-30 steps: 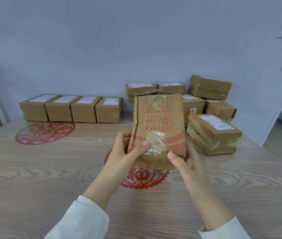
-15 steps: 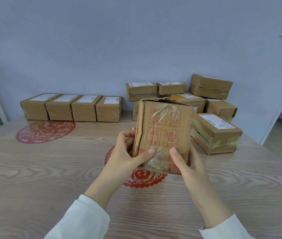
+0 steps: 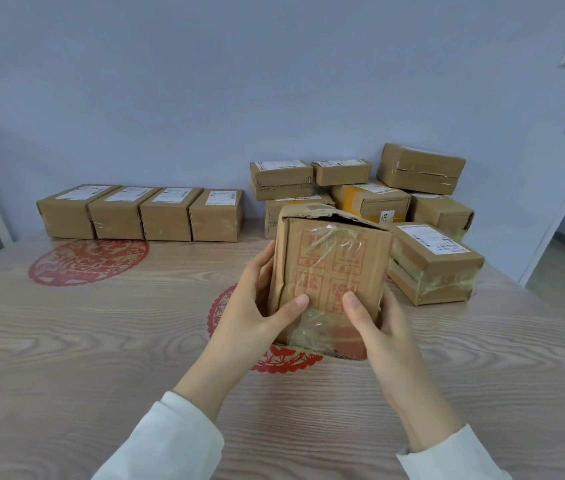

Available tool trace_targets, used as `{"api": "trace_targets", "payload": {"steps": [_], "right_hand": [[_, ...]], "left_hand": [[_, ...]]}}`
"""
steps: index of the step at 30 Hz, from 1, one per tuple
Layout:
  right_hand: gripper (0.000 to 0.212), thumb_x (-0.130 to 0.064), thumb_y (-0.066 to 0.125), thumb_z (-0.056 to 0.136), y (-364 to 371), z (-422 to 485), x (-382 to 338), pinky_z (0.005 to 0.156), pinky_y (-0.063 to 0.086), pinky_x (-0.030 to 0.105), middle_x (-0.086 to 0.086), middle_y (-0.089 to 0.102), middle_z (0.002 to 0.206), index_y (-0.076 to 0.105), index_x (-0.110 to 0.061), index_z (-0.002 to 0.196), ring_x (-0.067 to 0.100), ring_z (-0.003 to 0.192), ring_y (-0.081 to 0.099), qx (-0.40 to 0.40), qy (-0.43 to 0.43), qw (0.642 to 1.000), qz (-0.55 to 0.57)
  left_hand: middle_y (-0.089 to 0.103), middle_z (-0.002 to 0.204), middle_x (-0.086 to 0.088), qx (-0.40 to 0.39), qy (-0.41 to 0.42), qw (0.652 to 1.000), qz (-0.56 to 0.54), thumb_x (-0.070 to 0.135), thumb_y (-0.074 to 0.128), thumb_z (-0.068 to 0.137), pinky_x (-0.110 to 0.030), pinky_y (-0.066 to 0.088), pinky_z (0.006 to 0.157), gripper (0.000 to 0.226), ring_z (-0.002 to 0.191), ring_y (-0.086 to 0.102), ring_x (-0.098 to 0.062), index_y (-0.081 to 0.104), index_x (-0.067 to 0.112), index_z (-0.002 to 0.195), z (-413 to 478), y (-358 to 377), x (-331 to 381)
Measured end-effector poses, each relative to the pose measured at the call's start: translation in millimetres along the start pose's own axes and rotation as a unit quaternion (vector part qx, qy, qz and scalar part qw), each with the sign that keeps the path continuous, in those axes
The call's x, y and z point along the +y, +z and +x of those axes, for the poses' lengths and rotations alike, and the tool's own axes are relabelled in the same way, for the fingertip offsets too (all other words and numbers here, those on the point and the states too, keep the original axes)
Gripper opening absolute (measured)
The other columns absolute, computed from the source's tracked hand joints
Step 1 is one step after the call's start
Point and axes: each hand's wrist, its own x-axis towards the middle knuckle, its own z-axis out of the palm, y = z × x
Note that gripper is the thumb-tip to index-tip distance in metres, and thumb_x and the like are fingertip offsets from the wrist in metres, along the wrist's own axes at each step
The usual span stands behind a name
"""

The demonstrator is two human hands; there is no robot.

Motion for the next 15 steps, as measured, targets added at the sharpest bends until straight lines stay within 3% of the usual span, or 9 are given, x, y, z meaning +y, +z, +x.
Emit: {"api": "trace_targets", "payload": {"steps": [4, 9, 13, 15], "right_hand": [[0.041, -0.040, 0.064, 0.080, -1, 0, 0, 0.080, 0.050, 0.016, -0.011, 0.068, 0.110, 0.056, -0.028, 0.118, 0.000, 0.102, 0.063, -0.031, -0.011, 0.999, -0.017], [0.041, -0.036, 0.059, 0.072, 1, 0, -3, 0.068, 0.048, 0.007, -0.013, 0.067, 0.096, 0.053, -0.027, 0.111, -0.010, 0.087, 0.063, -0.007, -0.022, 1.000, 0.001], [0.032, -0.038, 0.057, 0.079, 4, 0, 2, 0.074, 0.045, 0.005, -0.012, 0.063, 0.106, 0.051, -0.030, 0.109, -0.010, 0.095, 0.059, -0.006, -0.041, 0.998, -0.046], [0.036, -0.037, 0.060, 0.083, 4, 0, 6, 0.076, 0.045, 0.006, -0.010, 0.063, 0.110, 0.052, -0.024, 0.117, -0.008, 0.099, 0.059, -0.021, -0.048, 0.997, -0.055]], "left_hand": [[0.055, 0.135, 0.013, 0.028, 0.002, 1.000, 0.013, 0.052, 0.076, 0.064, -0.040, 0.045, 0.104, 0.094, 0.124, 0.051, -0.002, 0.033, 0.030, 0.145, 1, 1, -1], [0.056, 0.133, 0.009, 0.022, 0.007, 0.999, 0.024, 0.048, 0.075, 0.066, -0.042, 0.046, 0.103, 0.088, 0.125, 0.052, -0.007, 0.036, 0.028, 0.142, -2, 2, -4], [0.057, 0.132, 0.008, 0.041, 0.016, 0.999, 0.015, 0.048, 0.080, 0.069, -0.026, 0.049, 0.098, 0.088, 0.120, 0.054, -0.002, 0.037, 0.024, 0.142, -1, 4, 2], [0.059, 0.128, 0.007, 0.057, 0.015, 0.998, 0.003, 0.042, 0.073, 0.067, -0.027, 0.049, 0.099, 0.083, 0.116, 0.056, -0.002, 0.040, 0.021, 0.140, 0, 4, 6]]}}
